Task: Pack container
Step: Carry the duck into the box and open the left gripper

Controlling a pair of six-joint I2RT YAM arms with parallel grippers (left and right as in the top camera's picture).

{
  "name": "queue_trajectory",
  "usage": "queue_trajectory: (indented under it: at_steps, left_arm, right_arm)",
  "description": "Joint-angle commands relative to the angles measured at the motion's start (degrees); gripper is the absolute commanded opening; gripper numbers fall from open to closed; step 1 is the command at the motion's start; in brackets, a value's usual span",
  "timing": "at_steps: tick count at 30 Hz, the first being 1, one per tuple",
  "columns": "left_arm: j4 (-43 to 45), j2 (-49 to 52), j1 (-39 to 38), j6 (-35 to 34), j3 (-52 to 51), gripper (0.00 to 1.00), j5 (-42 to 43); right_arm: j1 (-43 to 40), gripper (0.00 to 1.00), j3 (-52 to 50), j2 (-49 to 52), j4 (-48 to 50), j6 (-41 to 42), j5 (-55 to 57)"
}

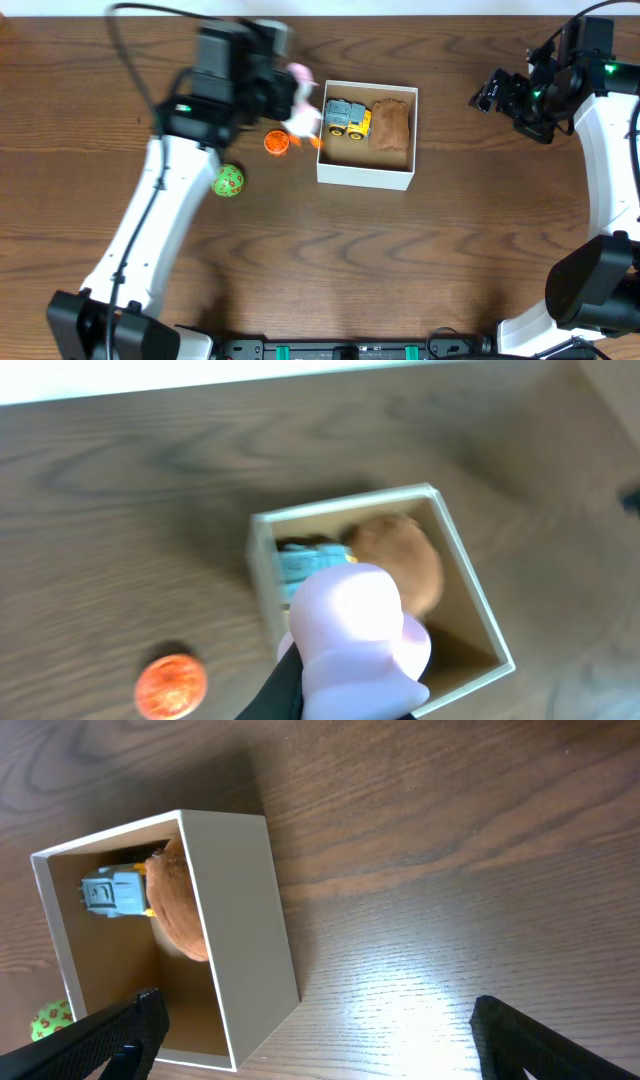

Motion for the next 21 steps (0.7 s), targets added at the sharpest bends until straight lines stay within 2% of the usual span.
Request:
queue_trajectory:
  at_steps: [1, 4, 8, 13, 15, 21]
  left_arm:
    - [0.7, 1.3, -6.2, 6.4, 0.9, 0.1, -7.3]
    - [2.6, 3.6, -11.3, 10.1, 0.9, 0.1, -11.3]
    - [6.2, 7.9, -15.2, 15.7, 0.9, 0.11, -11.5]
    - [11.6, 13.3, -17.6, 23.2, 0.9, 0.1, -11.5]
    - [13.5, 15.3, -18.4, 27.5, 0.9, 0.06, -11.4]
    - [14.6, 19.1, -20.3, 35.4, 0.9, 0.06, -11.4]
  right_arm:
    - [0.7, 0.99, -0.1, 0.2, 0.0, 0.6, 0.0]
    - [0.7, 0.99, -0.1, 0.2, 0.2, 0.6, 0.0]
    - [0.7, 0.99, -0.1, 0.2, 0.1, 0.6, 0.0]
    - [0.7, 0.99, -0.1, 0.2, -0.1, 0.6, 0.0]
    - [0.8, 0.99, -0.1, 0.2, -0.3, 0.6, 0.0]
    - [0.7, 0.99, -0.1, 0.2, -0.3, 0.6, 0.0]
